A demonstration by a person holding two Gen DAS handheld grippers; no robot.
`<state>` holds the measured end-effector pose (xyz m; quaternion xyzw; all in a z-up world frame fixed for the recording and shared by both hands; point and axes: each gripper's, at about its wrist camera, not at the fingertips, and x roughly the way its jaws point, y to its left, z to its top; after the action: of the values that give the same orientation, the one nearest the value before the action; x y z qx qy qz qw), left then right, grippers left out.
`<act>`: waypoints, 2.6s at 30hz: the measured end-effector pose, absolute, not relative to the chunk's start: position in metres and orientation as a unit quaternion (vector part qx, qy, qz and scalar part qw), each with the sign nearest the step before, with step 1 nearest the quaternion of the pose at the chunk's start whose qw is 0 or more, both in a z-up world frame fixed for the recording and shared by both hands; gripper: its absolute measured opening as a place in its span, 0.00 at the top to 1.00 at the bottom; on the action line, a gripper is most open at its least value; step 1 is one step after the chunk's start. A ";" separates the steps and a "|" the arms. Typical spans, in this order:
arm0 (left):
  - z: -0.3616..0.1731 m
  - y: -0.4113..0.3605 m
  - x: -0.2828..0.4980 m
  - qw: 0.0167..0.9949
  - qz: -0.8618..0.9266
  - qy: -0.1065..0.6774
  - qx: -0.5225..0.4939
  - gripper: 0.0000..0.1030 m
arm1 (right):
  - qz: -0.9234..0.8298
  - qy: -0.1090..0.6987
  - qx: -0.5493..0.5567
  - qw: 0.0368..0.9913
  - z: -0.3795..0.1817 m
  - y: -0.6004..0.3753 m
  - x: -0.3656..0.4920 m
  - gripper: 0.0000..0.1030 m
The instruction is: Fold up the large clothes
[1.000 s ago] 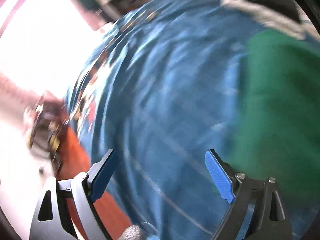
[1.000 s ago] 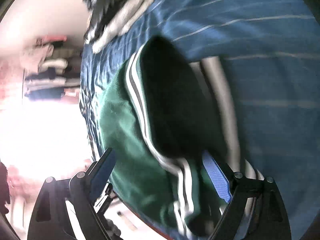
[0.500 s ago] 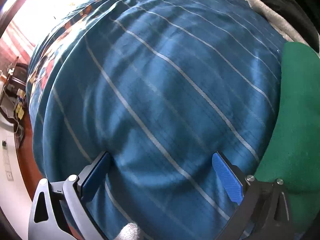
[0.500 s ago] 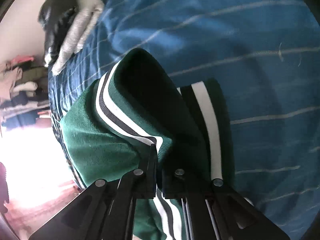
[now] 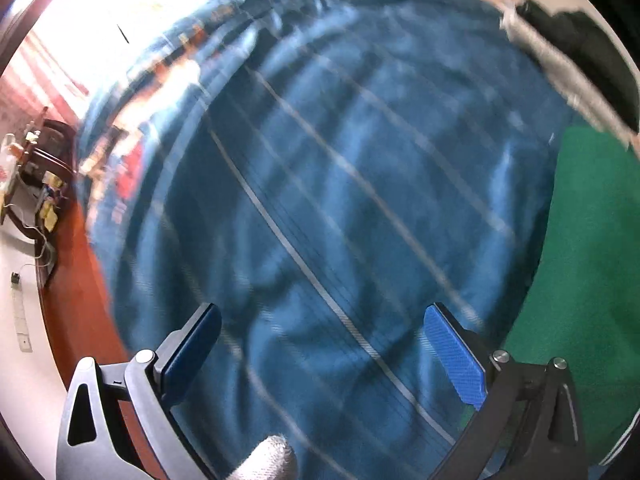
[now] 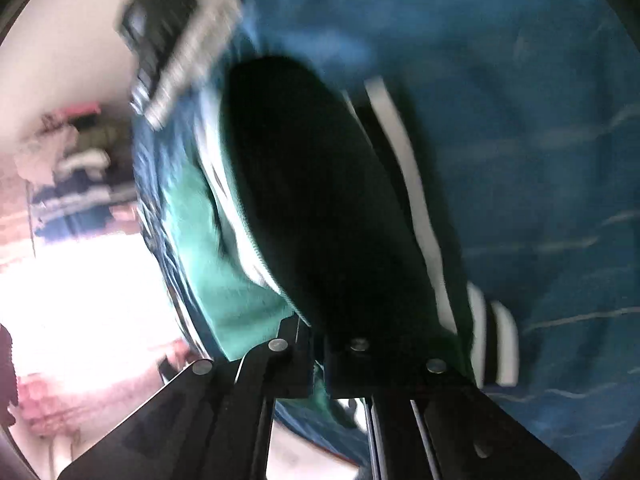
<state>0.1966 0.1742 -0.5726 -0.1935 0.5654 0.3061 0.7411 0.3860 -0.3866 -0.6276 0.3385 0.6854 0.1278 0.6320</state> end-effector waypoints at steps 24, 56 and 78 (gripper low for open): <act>-0.514 0.038 0.276 0.795 0.191 0.575 -0.033 0.00 | 0.135 0.741 0.291 0.591 -0.663 -0.389 0.361 0.97; -0.542 0.062 0.375 0.798 0.058 0.595 -0.072 0.00 | 0.005 0.696 0.336 0.635 -0.609 -0.409 0.395 0.29; -0.566 0.050 0.324 0.765 0.097 0.636 -0.024 0.00 | -0.066 0.646 0.447 0.615 -0.678 -0.392 0.258 0.84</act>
<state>0.3241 0.0499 -0.5656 -0.0242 0.6357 0.0970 0.7655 0.2575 -0.3917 -0.6779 0.4470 0.6462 -0.0657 0.6150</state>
